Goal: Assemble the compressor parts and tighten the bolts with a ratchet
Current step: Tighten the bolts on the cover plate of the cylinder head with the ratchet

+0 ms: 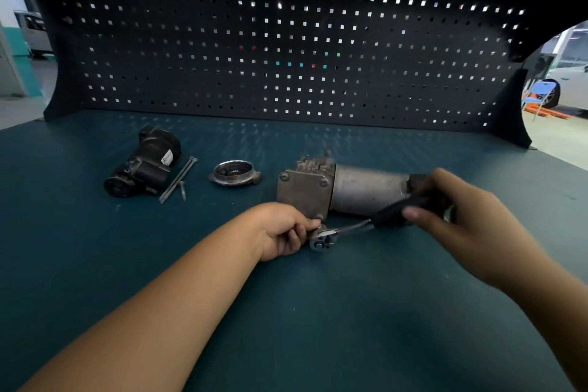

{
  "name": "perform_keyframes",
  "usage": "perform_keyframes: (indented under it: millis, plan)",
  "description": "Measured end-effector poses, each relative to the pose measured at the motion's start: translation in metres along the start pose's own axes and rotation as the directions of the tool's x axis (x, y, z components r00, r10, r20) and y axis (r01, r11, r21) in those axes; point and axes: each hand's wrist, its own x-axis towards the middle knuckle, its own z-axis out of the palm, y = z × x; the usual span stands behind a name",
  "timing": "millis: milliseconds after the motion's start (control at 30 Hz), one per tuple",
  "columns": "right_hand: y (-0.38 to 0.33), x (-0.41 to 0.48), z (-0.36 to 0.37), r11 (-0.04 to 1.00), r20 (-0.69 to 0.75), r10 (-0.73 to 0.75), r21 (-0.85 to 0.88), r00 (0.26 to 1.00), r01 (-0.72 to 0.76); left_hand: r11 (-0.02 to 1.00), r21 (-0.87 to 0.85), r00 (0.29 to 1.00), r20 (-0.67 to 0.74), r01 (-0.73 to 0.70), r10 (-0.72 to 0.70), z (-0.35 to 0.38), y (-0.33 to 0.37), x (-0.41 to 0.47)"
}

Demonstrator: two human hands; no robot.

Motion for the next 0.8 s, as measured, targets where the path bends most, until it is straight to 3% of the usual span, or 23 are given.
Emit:
perform_keyframes:
  millis: [100,267,333,433,533,667,800]
  plan:
    - [0.011,-0.020,0.007,0.997,0.015,0.077,-0.033,0.997,-0.077,1.000,-0.004,1.000,-0.005,0.003,-0.003,0.000,0.000,-0.001]
    - [0.021,-0.041,0.023,0.977,0.277,0.203,-0.117,0.939,-0.176,1.000,-0.006,1.000,-0.001,0.006,-0.006,0.001,0.000,-0.001]
    - [0.019,-0.034,0.017,0.974,0.301,0.222,-0.120,0.927,-0.194,1.000,-0.006,1.000,0.001,0.002,-0.001,0.001,-0.001,0.000]
    - [0.000,-0.005,-0.005,0.989,0.108,0.149,-0.007,0.983,-0.150,1.000,-0.017,1.000,-0.024,-0.006,0.006,0.000,-0.001,0.000]
    - [-0.044,0.034,-0.005,0.996,-0.021,-0.007,0.084,1.000,0.009,0.999,-0.043,0.999,-0.041,-0.008,0.006,0.000,0.000,-0.001]
    - [-0.095,0.079,0.037,0.982,0.035,-0.186,0.032,0.982,0.185,1.000,-0.025,0.999,-0.032,-0.014,0.013,-0.001,-0.001,-0.001]
    - [-0.117,0.095,0.068,0.964,0.204,-0.260,0.009,0.944,0.264,0.998,-0.021,0.997,-0.048,-0.063,0.062,0.001,-0.001,-0.003]
